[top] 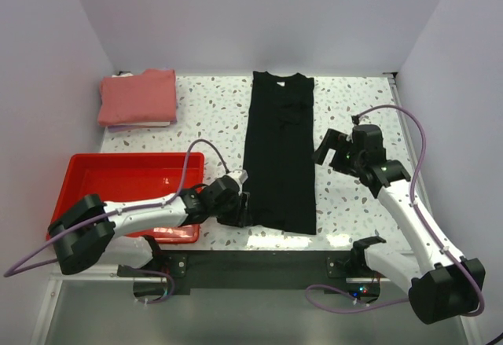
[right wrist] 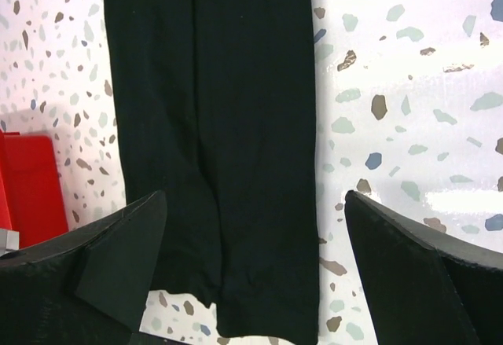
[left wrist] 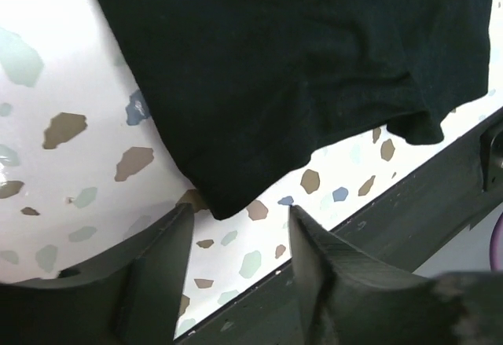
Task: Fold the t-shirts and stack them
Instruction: Fold the tshirt
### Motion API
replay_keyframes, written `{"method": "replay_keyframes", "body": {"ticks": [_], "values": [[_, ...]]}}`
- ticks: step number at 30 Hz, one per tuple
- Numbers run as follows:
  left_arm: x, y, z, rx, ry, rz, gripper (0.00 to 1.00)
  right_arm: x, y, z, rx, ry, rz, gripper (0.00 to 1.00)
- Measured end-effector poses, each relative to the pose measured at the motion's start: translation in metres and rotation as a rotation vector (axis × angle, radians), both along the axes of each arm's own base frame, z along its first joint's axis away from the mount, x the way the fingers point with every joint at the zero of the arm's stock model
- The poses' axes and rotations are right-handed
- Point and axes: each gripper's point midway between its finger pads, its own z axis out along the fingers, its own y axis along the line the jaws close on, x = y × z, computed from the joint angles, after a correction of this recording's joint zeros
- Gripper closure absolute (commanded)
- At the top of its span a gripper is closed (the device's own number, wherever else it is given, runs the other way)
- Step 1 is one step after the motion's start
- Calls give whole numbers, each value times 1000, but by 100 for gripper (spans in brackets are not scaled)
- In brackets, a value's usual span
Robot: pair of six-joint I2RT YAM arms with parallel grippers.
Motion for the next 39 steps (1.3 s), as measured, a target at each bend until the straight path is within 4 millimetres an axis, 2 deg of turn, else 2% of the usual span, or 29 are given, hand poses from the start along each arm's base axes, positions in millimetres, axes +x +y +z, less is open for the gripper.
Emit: {"method": "replay_keyframes", "body": {"ticks": [3,8,14,16,17,23,28,31,35,39], "values": [[-3,-2,-4,6,10,-11,50,-3,2,-1,5,11,14,1],[-3,-1,-11,25,19,-2,63,-7,5,-7,10,29,38,1],[-1,-2,-19,41,32,18,83,-17,4,-21,-8,68,61,1],[0,-4,-20,41,32,23,98,-21,3,-24,-17,79,77,3],[1,-4,-21,41,34,28,100,-24,2,-26,-24,85,84,4],[2,-5,-20,38,30,28,100,-49,6,-40,-32,147,174,2],[1,-2,-20,30,20,32,100,-96,26,-78,-24,285,302,2],[0,0,-20,28,16,35,100,-118,42,-89,-45,346,381,3],[0,3,-20,30,12,40,100,-128,44,-97,-67,386,369,9],[1,7,-20,41,2,50,100,-149,40,-118,-82,462,339,19]]}}
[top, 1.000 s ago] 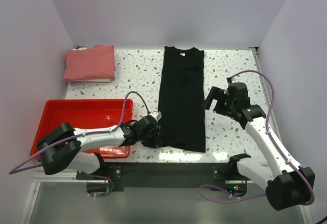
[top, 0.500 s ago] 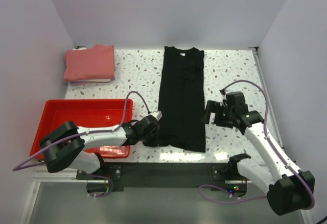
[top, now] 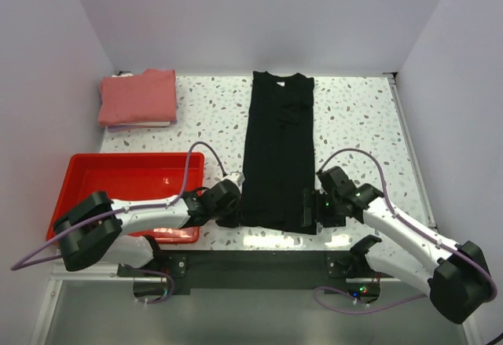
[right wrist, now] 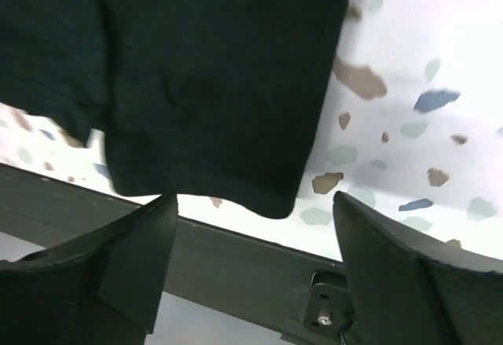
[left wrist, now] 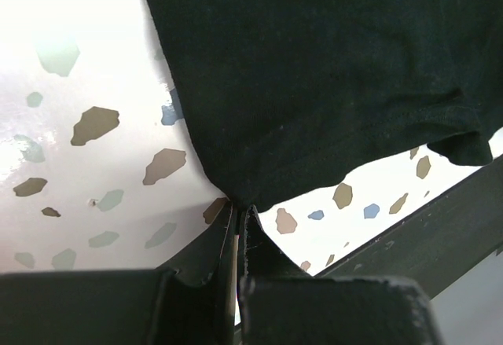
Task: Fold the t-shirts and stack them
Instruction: Fold the tshirt
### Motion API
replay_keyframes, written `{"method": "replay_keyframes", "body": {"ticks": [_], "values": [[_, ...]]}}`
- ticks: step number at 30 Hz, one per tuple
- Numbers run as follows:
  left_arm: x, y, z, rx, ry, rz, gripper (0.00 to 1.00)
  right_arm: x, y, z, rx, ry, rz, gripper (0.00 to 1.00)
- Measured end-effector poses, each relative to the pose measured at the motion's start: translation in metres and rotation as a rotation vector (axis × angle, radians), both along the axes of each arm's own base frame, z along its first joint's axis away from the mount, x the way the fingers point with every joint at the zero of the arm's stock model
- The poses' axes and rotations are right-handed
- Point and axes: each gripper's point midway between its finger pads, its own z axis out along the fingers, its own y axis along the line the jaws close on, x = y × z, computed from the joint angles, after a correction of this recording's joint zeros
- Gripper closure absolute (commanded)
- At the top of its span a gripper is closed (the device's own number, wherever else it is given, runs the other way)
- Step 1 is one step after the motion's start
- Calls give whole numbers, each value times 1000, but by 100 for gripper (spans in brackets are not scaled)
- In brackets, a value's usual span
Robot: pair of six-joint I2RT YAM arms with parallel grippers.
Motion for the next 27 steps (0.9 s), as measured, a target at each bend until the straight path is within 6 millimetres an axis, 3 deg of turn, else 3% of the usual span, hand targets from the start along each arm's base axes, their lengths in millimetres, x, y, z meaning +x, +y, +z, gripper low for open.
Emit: {"method": "replay_keyframes", "body": {"ticks": [3,5,10,17,23,27], "values": [[1,1,0,5,-4,5,100,-17,-3,-17,-21,60,-10,26],[1,2,0,6,-5,6,100,-23,-5,-25,-36,92,-18,40],[2,2,0,9,-8,8,100,-20,3,-29,-35,114,-30,51],[2,2,0,10,-13,11,100,-12,9,-33,-26,99,-41,99],[3,2,2,9,-19,9,100,-4,13,-28,-2,55,-42,100],[15,-8,16,-9,-60,8,100,12,18,-14,0,-8,-30,100]]}}
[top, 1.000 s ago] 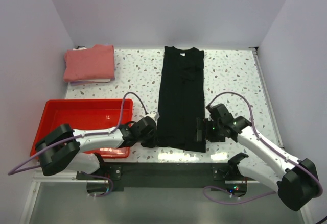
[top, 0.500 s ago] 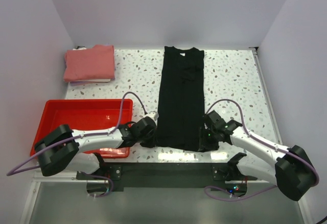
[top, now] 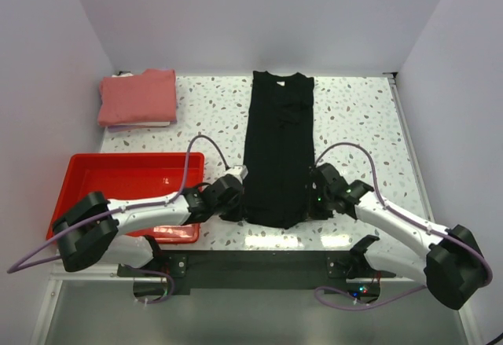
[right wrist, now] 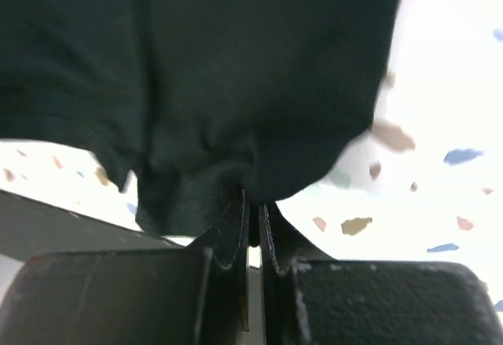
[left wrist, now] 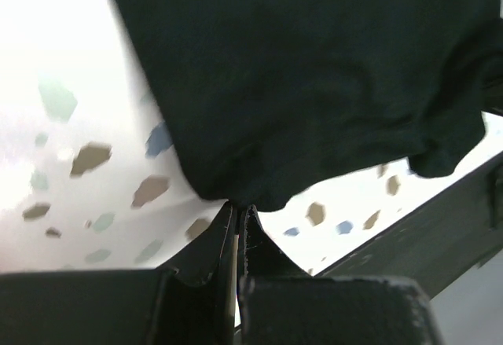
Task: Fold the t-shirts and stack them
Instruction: Fold the tshirt
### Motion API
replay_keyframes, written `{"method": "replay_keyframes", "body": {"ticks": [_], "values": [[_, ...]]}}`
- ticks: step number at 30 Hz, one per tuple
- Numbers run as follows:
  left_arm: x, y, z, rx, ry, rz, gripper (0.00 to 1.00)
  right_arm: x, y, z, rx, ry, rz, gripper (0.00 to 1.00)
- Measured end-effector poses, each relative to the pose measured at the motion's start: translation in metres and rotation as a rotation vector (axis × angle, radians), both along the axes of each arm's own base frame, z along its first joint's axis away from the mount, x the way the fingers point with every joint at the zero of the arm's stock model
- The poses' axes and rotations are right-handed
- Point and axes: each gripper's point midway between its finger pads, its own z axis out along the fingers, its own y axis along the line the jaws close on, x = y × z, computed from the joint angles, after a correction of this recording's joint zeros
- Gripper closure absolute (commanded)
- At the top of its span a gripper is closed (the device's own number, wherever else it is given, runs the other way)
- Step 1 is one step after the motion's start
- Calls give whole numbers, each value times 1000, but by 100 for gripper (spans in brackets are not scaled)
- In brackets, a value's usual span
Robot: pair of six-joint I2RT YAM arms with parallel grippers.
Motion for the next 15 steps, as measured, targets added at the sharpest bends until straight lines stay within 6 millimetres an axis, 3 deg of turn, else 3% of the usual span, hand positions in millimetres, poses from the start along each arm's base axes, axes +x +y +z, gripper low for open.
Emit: {"method": "replay_keyframes", "body": {"ticks": [3,8,12,15], "values": [[18,-12,22,-27,-61,3,100,28,7,26,-1,-107,-3,100],[64,-24,68,-65,-196,65,100,73,13,66,-17,-278,-33,100],[104,-26,98,-79,-286,120,100,106,13,77,-43,-332,-71,100],[130,-26,110,-77,-332,142,100,132,12,79,-52,-351,-107,100]]}}
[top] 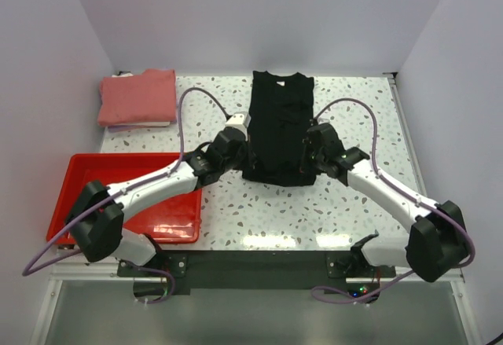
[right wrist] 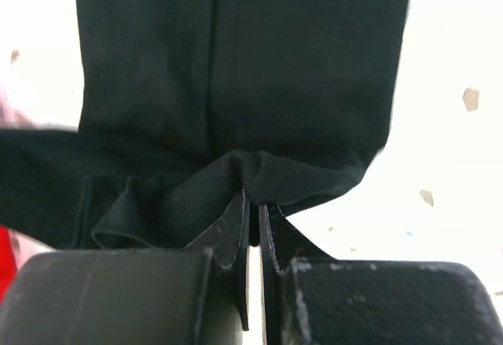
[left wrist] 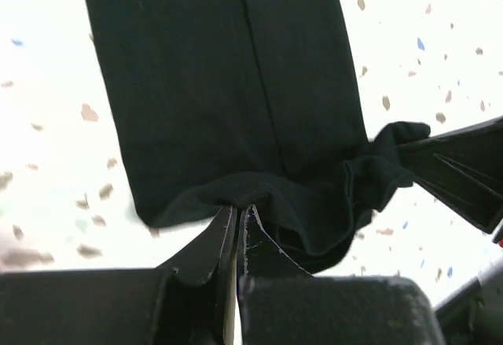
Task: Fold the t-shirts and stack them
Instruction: Fold the tshirt
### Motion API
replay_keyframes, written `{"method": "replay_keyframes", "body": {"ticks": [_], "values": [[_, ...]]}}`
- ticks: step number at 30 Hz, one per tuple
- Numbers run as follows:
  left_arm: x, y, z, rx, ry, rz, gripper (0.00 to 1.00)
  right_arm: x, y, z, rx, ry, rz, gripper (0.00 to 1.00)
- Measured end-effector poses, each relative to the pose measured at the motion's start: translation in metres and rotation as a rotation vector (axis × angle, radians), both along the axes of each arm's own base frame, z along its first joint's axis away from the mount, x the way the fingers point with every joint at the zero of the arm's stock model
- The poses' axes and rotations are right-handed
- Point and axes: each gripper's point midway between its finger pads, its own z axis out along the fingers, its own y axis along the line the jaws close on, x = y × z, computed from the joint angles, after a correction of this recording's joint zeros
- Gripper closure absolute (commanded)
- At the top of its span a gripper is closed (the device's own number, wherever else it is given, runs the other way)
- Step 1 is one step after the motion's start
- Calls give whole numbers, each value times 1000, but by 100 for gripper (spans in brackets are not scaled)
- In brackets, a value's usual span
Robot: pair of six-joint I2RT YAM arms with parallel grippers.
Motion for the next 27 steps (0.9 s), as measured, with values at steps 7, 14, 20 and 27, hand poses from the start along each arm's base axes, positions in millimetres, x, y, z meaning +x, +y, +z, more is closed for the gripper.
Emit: {"method": "replay_keyframes", "body": {"ticks": [7,14,20,27], "values": [[70,1,-2,49,-40,56,100,62,-19,11,19,-55,-116,100],[117,-3,-11,81,-46,63,100,99,-17,12,11,-69,-132,100],[142,1,-18,83,-39,64,100,130,-25,8,-2,-64,-164,100],[174,3,-28,76,-28,53,100,163,-32,10,-6,-82,-183,100]]}}
